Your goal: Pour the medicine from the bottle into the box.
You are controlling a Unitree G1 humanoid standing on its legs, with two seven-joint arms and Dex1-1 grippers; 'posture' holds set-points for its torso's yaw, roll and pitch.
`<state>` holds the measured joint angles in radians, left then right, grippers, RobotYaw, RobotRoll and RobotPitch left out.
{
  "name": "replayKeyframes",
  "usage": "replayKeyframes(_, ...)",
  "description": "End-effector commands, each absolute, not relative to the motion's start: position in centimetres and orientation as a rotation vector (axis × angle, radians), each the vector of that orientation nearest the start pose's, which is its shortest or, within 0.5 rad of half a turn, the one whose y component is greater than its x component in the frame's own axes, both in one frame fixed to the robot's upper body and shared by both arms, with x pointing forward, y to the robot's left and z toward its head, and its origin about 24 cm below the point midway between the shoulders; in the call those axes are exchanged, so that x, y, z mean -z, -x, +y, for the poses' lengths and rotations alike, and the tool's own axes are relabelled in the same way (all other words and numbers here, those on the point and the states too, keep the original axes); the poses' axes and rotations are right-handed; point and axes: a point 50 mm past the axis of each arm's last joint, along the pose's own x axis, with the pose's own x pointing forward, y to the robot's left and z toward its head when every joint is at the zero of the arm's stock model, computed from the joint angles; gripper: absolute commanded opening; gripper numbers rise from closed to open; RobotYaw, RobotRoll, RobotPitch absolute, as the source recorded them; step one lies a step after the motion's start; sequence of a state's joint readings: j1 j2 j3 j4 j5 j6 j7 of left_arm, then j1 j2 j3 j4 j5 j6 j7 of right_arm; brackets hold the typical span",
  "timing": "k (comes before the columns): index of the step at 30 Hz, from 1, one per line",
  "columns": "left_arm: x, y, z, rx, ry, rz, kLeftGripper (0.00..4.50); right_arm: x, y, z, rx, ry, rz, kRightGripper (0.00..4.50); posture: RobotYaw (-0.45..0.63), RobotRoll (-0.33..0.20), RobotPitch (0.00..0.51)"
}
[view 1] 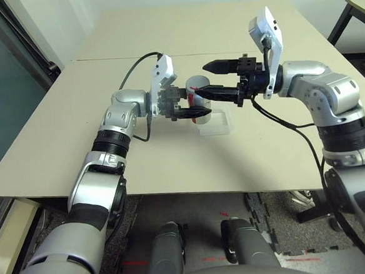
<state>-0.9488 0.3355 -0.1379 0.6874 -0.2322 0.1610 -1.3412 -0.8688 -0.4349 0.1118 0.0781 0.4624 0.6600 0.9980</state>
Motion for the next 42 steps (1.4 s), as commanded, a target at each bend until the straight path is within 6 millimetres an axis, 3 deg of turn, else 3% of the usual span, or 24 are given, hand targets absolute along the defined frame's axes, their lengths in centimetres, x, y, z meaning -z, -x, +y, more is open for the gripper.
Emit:
replayKeyframes(1,-17.1,-36.1,11.0,1.451,-0.240,0.087,2.82,-22.9,-32.8,-9.7,-1.298,0.190,-0.007,4.50,-0.01,0.000,0.080)
replayKeyframes(10,-17.0,-36.1,10.8,1.458,-0.241,0.089,2.82,-22.7,-33.4,-9.2,-1.282,0.209,-0.023,4.50,-0.01,0.000,0.080)
replayKeyframes(13,-17.0,-36.0,10.8,1.460,-0.240,0.090,2.82,-22.7,-33.5,-9.2,-1.279,0.207,-0.025,3.90,-0.01,0.000,0.081)
replayKeyframes(17,-16.9,-36.0,10.8,1.462,-0.240,0.096,2.82,-22.7,-33.4,-9.2,-1.281,0.202,-0.026,2.58,-0.01,0.000,0.082)
replayKeyframes(35,-16.0,-36.0,11.1,1.455,-0.257,0.131,2.82,-26.2,-32.8,-9.3,-1.289,0.159,-0.050,2.58,-0.02,0.000,0.088)
replayKeyframes(42,-15.9,-36.0,11.2,1.452,-0.260,0.136,2.82,-26.6,-32.9,-9.2,-1.276,0.123,-0.055,2.58,-0.02,0.000,0.087)
